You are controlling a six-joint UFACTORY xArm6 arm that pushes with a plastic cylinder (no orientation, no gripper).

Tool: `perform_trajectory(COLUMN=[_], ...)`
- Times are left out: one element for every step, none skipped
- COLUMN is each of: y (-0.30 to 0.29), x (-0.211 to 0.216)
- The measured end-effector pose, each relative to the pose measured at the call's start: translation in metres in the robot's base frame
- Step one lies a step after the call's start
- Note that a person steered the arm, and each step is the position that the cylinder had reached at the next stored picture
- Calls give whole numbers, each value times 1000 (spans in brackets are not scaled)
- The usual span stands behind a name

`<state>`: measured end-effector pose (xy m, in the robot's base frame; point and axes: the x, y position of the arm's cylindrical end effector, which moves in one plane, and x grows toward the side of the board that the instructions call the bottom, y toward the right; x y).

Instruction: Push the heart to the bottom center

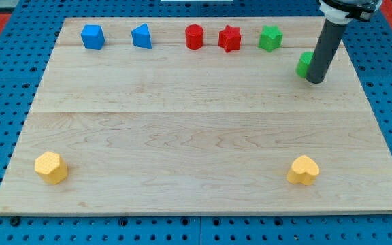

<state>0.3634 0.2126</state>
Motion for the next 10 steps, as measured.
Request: perform_trajectory(y=[2,6,7,52,89,70,4,-68,-156,-219], x=[-40,-63,-65,-35,59,173,189,199,196,188])
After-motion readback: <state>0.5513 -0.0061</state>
